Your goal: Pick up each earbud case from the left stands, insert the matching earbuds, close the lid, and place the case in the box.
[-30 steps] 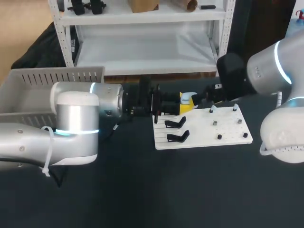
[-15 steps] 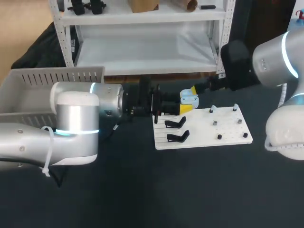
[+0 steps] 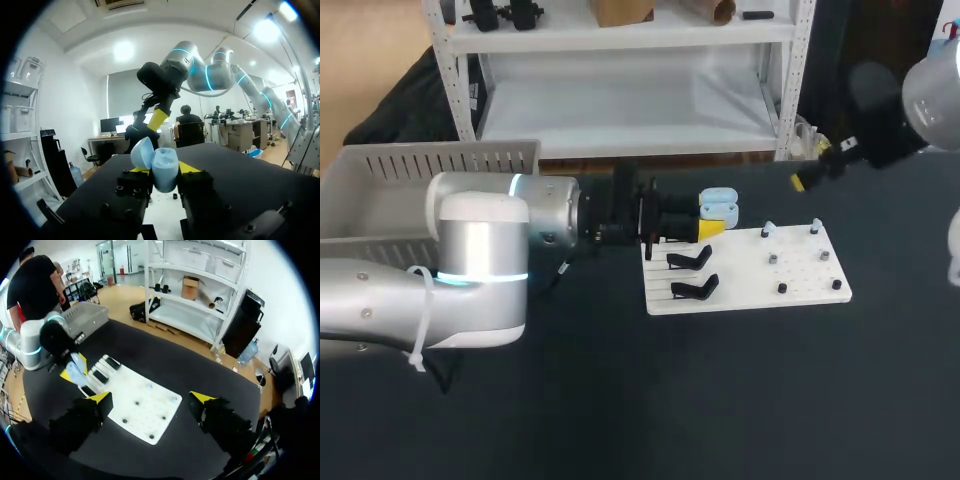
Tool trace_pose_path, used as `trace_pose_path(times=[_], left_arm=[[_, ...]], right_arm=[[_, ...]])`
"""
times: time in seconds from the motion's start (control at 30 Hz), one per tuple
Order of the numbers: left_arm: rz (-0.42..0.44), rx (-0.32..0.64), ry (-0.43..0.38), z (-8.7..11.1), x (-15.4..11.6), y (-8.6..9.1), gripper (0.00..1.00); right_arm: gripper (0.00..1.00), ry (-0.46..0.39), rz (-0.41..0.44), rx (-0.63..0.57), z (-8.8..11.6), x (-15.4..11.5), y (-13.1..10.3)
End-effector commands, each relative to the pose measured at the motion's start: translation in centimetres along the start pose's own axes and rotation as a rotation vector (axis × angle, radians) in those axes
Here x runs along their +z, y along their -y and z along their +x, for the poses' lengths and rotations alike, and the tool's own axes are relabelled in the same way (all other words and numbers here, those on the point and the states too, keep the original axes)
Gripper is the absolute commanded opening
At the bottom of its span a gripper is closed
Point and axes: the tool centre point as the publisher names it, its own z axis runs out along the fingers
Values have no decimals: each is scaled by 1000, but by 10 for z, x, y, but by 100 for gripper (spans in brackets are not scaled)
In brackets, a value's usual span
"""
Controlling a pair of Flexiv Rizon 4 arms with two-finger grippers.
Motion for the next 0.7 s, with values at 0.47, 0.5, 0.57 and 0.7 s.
trace_pose_path(times=[0.47, 0.5, 0.57, 0.7], left_arm=[[0, 2, 3, 1, 0, 0, 0], [0, 2, 3, 1, 0, 0, 0], [0, 2, 3, 1, 0, 0, 0], [0, 2, 3, 1, 0, 0, 0]], right_arm=[[100, -320, 317, -86, 50, 53, 25], [100, -332, 322, -86, 51, 57, 26], [100, -347, 325, -79, 53, 64, 28], [90, -363, 334, -59, 56, 76, 30]])
